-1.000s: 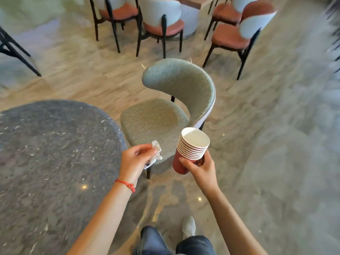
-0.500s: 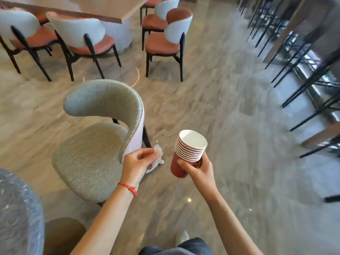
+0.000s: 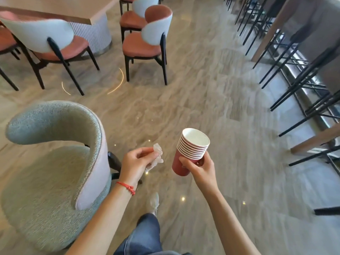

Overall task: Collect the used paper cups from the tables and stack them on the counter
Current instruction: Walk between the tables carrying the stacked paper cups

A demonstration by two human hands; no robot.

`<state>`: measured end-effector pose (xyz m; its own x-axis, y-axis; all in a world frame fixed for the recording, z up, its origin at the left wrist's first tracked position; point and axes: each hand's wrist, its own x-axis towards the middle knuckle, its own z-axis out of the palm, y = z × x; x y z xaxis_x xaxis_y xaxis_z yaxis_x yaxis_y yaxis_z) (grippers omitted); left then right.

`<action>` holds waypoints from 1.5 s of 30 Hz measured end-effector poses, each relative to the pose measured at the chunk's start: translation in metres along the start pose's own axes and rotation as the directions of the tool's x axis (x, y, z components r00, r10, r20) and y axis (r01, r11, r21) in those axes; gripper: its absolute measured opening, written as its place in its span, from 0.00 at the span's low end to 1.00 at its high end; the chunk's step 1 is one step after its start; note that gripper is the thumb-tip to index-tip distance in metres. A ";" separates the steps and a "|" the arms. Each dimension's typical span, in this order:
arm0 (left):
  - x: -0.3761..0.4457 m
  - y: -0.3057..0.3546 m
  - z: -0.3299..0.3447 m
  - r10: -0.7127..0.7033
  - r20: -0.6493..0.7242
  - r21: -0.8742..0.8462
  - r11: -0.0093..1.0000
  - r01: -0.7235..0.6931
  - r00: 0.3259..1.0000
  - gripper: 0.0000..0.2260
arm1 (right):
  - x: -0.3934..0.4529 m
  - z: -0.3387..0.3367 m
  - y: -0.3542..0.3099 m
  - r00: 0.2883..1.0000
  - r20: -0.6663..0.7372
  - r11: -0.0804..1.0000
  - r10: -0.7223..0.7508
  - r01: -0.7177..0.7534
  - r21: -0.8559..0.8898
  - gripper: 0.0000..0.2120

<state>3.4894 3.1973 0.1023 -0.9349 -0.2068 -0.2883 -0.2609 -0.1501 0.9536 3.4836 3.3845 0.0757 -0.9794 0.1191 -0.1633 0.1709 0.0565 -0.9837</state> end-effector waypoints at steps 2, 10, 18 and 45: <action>0.034 0.008 0.004 0.002 -0.009 0.003 1.000 -0.002 1.000 0.03 | 0.034 0.009 -0.004 1.000 0.006 1.000 -0.002 0.002 -0.006 0.22; 0.190 0.065 0.026 0.029 -0.044 -0.053 0.998 -0.031 0.999 0.02 | 0.188 0.045 -0.044 1.000 0.016 1.000 -0.005 0.005 -0.016 0.24; 0.329 0.105 0.068 0.003 0.005 -0.014 1.000 -0.003 1.000 0.09 | 0.324 0.057 -0.075 1.000 0.001 0.999 -0.016 0.016 0.030 0.24; 0.720 0.242 0.099 0.087 -0.330 -0.063 0.992 -0.114 0.940 0.04 | 0.782 0.197 -0.170 0.918 0.392 0.995 -0.066 0.092 -0.049 0.26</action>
<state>2.7290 3.1082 0.1335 -0.8218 -0.5268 -0.2169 -0.1373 -0.1863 0.9729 2.6673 3.2726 0.1004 -0.9523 -0.2828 -0.1147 0.0848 0.1159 -0.9896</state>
